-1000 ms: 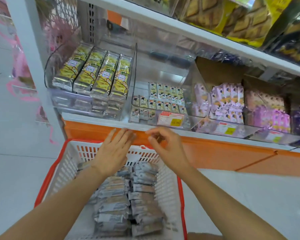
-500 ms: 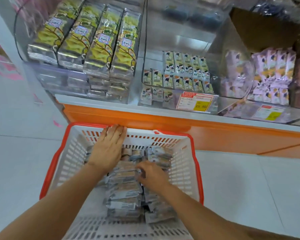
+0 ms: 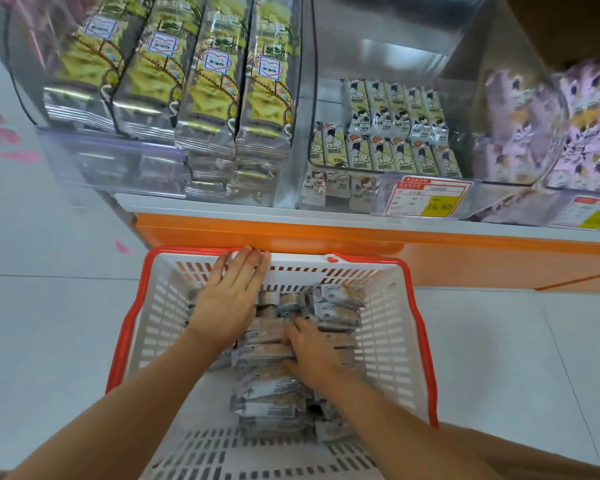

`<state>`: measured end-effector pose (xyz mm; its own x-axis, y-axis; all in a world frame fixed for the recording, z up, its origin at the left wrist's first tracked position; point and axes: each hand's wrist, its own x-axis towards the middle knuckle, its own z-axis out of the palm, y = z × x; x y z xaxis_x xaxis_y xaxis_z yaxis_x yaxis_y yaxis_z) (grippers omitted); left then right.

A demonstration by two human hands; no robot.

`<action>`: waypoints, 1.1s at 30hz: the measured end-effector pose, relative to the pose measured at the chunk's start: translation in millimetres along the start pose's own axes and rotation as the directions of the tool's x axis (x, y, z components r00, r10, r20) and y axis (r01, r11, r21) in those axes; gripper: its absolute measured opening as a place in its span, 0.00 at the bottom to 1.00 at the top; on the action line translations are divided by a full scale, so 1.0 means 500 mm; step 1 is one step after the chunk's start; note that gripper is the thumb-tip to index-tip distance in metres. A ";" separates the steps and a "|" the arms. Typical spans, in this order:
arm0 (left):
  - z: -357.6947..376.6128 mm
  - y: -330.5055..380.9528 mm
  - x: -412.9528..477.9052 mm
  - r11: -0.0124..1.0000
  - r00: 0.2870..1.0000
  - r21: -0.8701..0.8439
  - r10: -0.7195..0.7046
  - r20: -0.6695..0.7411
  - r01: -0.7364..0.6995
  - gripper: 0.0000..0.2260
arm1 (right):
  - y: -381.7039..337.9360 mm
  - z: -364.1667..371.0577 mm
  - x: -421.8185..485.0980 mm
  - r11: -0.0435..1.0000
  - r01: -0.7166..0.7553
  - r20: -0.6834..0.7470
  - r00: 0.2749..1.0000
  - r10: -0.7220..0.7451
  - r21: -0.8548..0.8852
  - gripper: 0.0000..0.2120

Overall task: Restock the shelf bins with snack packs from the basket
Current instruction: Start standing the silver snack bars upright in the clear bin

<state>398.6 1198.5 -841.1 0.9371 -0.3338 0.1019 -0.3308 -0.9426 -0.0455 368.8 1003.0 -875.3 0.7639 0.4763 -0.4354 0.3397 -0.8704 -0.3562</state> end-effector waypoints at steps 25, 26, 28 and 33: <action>-0.217 0.094 0.019 0.188 0.966 -0.953 -0.149 0.210 0.236 0.08 | -0.029 -0.290 -0.138 0.596 0.259 -0.422 0.894 0.150 0.760 0.24; -0.229 0.101 0.017 0.152 0.968 -0.963 -0.148 0.202 0.224 0.08 | -0.030 -0.285 -0.148 0.609 0.259 -0.417 0.899 0.132 0.750 0.23; -0.255 0.116 0.014 0.080 0.968 -0.971 -0.127 0.214 0.226 0.09 | -0.031 -0.278 -0.163 0.629 0.274 -0.436 0.893 0.114 0.727 0.22; -0.288 0.121 0.011 0.305 0.978 -0.933 -0.145 0.151 0.189 0.10 | -0.046 -0.308 -0.210 0.629 0.346 -0.515 0.851 0.102 0.696 0.20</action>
<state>367.4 1138.2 -700.3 0.9812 -0.1879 -0.0435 -0.0274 -0.3589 0.9330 365.3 953.7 -693.9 0.9675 0.2522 0.0192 0.0961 -0.2962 -0.9503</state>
